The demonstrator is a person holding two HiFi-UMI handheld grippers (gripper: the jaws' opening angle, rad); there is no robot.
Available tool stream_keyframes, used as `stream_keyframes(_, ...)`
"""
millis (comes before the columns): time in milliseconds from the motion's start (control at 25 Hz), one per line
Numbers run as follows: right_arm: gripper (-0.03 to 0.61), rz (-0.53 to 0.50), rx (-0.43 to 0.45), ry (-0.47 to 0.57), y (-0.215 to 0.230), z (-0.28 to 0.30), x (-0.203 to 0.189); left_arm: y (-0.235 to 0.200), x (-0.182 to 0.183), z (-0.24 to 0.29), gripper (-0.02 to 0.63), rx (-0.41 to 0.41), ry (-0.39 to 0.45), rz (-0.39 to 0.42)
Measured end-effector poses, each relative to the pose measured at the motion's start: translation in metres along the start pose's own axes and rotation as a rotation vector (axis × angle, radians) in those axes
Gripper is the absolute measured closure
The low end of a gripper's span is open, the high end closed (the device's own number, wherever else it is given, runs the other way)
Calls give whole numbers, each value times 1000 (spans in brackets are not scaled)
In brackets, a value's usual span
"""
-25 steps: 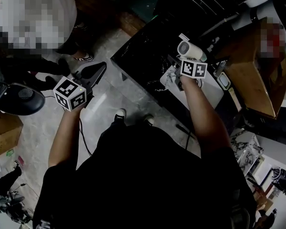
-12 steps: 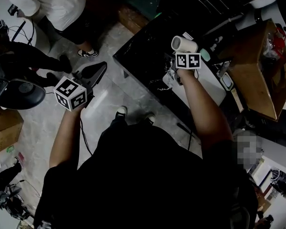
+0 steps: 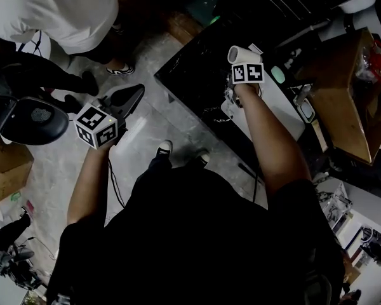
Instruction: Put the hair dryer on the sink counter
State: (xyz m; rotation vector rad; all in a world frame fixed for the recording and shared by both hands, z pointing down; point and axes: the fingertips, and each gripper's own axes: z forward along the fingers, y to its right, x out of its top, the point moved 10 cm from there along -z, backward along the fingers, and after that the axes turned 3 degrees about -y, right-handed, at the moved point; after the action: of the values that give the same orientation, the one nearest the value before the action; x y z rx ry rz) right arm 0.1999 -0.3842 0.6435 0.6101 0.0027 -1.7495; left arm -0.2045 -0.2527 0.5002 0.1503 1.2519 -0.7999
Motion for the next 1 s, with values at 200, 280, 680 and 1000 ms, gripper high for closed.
stream_keyframes(200, 428, 3, -23, -69, 4, 13, 4, -5, -3, -1, 600, 0, -11, -7)
stream_keyframes(280, 428, 15, -29, -87, 5, 16, 4, -8, -4, -2, 600, 1, -14, -12)
stream_keyframes(680, 428, 23, -52, -130, 4, 28, 10, -14, -7, -1, 600, -4, -25, -17)
stream_keyframes(1000, 426, 34, -56, -131, 2, 35, 21, -19, -8, -2, 600, 4, -30, -26)
